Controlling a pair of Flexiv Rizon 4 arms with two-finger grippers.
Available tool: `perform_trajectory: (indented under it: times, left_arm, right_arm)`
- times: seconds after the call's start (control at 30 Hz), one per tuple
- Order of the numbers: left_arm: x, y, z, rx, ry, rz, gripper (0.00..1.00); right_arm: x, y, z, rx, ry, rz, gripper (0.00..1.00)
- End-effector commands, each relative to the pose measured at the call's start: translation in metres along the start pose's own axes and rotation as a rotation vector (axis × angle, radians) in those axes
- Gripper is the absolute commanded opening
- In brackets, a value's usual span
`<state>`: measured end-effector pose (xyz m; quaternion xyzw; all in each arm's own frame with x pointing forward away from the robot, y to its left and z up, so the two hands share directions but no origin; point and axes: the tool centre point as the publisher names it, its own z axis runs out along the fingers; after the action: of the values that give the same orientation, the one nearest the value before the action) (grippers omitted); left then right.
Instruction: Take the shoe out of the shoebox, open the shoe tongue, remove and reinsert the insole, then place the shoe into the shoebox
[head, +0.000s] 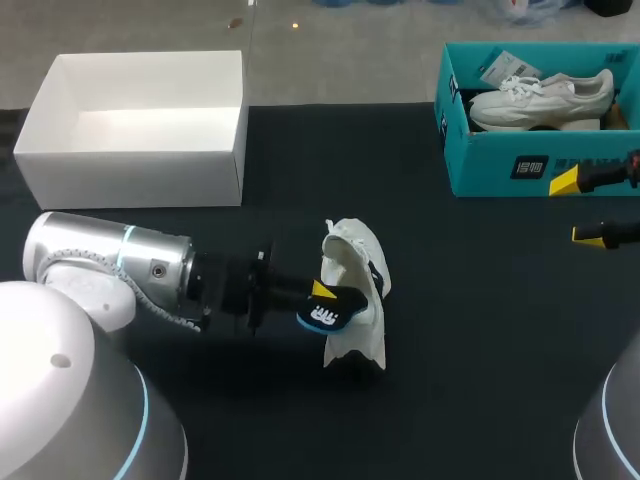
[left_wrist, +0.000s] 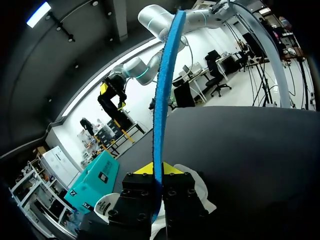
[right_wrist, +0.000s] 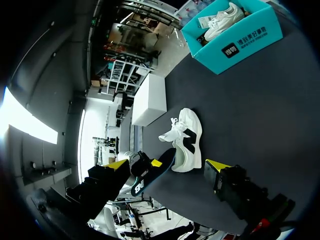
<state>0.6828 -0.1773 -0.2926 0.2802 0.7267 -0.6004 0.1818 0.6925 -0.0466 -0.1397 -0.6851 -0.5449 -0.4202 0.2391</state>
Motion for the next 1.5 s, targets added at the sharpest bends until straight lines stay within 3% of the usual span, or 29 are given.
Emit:
perform_trajectory:
  times: [0.03, 0.3, 0.67, 1.0, 1.3, 1.5]
  left_arm:
    - [-0.001, -0.004, -0.001, -0.006, -0.004, 0.002, 0.0]
    - [-0.027, -0.038, 0.007, 0.036, -0.051, 0.069, 0.0]
    - [-0.042, -0.043, 0.045, 0.099, -0.067, 0.081, 0.0]
    - [-0.03, -0.027, 0.072, 0.1, -0.025, 0.023, 0.0]
    - [-0.019, -0.001, 0.067, 0.013, -0.01, -0.031, 0.0]
    - [-0.016, -0.006, 0.06, 0.007, -0.01, -0.035, 0.0]
  right_arm:
    - [0.0, -0.001, 0.0, -0.001, -0.003, 0.001, 1.0]
    - [0.0, -0.001, 0.0, -0.001, -0.003, 0.001, 1.0]
    - [0.0, -0.001, 0.0, -0.001, -0.003, 0.001, 1.0]
    - [0.0, -0.001, 0.0, -0.001, -0.003, 0.001, 1.0]
    - [0.0, -0.001, 0.0, -0.001, -0.003, 0.001, 1.0]
    - [0.0, -0.001, 0.0, -0.001, -0.003, 0.001, 1.0]
